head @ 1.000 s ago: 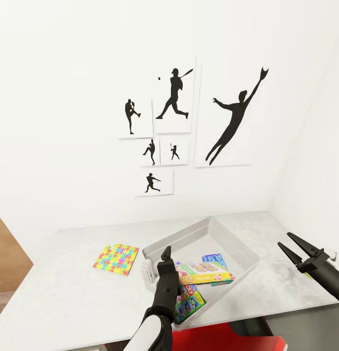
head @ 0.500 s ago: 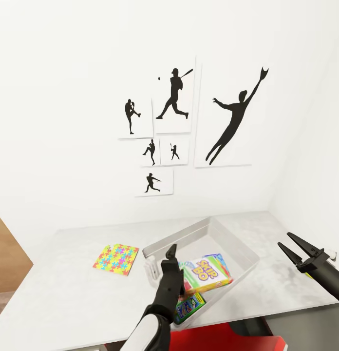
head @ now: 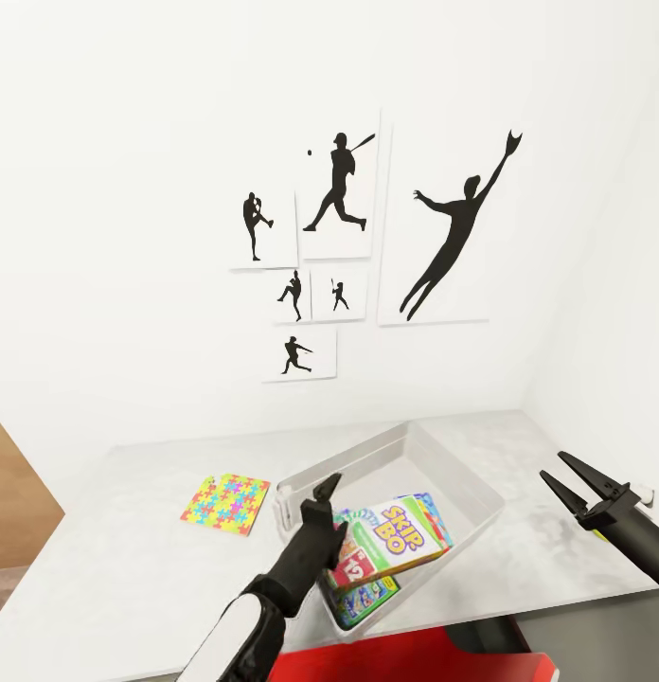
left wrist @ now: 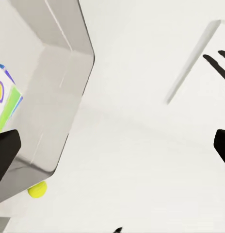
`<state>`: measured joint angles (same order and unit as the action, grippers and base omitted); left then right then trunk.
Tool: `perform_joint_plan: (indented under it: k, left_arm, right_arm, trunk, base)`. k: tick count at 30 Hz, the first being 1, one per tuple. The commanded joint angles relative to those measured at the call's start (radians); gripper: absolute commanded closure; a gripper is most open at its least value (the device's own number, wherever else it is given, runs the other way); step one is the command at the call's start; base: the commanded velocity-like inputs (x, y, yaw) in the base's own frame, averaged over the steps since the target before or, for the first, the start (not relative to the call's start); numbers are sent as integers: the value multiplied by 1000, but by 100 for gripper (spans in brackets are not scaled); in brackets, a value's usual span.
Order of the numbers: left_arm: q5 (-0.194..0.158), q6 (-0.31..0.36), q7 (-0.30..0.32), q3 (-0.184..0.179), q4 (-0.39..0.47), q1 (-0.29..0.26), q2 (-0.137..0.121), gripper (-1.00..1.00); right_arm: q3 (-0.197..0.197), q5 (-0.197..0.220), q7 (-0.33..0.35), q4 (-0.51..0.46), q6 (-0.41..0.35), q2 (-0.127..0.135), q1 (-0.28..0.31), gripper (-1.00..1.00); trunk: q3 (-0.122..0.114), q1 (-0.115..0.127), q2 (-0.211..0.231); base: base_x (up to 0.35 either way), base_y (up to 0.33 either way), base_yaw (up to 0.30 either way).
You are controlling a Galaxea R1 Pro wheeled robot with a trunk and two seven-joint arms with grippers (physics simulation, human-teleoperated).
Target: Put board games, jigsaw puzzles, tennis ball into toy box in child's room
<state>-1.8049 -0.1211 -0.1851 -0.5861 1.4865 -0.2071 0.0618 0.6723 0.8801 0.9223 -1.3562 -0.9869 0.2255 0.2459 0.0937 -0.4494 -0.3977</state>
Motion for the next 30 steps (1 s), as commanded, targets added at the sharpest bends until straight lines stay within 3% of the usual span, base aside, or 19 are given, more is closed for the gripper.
perform_joint_plan:
  k: [1, 2, 7, 8, 15, 16, 18, 22, 23, 26, 30]
  left_arm:
    - [-8, 54, -3, 31, 1, -1, -4, -100]
    - [-8, 86, -3, 48, 1, -1, -6, -100]
    - [-8, 388, -4, 209, 6, -2, -26, -100]
    - [-8, 482, -4, 258, 8, -3, -38, -100]
    - [-12, 829, -2, 459, 11, -10, -93, -100]
    - [-14, 922, -1, 526, 11, -11, -110, -100]
    - [-16, 1006, -1, 591, 11, -13, -128, -100]
    - [-22, 1104, 1, 707, 8, -16, -169, -100]
    - [-29, 1128, 4, 751, 5, -16, -197, -100]
    - [-45, 1149, 12, 790, 1, -17, -246, -100]
    - [-67, 1162, 19, 810, -5, -17, -322, -100]
  right_arm:
    - [1, -3, 4, 0, -4, 0, 1, -100]
    - [1, -3, 4, 0, -4, 0, 1, -100]
    - [1, -3, 4, 0, -3, 0, 1, -100]
    - [1, -3, 4, 0, -3, 0, 1, -100]
    - [1, -3, 4, 0, -3, 0, 1, -100]
    - [1, -3, 4, 0, -3, 0, 1, -100]
    - [1, -3, 4, 0, -3, 0, 1, -100]
    - [1, -3, 4, 0, 4, 0, 1, -100]
    - [1, -3, 4, 0, 14, 0, 1, -100]
    - [0, -3, 4, 0, 29, 0, 1, -100]
    - [-1, -3, 4, 0, 40, 0, 1, -100]
  trunk:
    - [2, -1, -2]
    - [2, -1, -2]
    - [2, -1, -2]
    - [2, -1, -2]
    - [2, -1, -2]
    - [2, -1, -2]
    - [2, -1, -2]
    - [2, -1, -2]
    - [2, -1, -2]
    - [2, -1, -2]
    - [2, -1, -2]
  base:
    - [0, 0, 0]
    - [0, 0, 0]
    - [0, 0, 0]
    - [0, 0, 0]
    - [0, 0, 0]
    - [0, 0, 0]
    - [0, 0, 0]
    - [0, 0, 0]
    - [0, 0, 0]
    - [0, 0, 0]
    - [0, 0, 0]
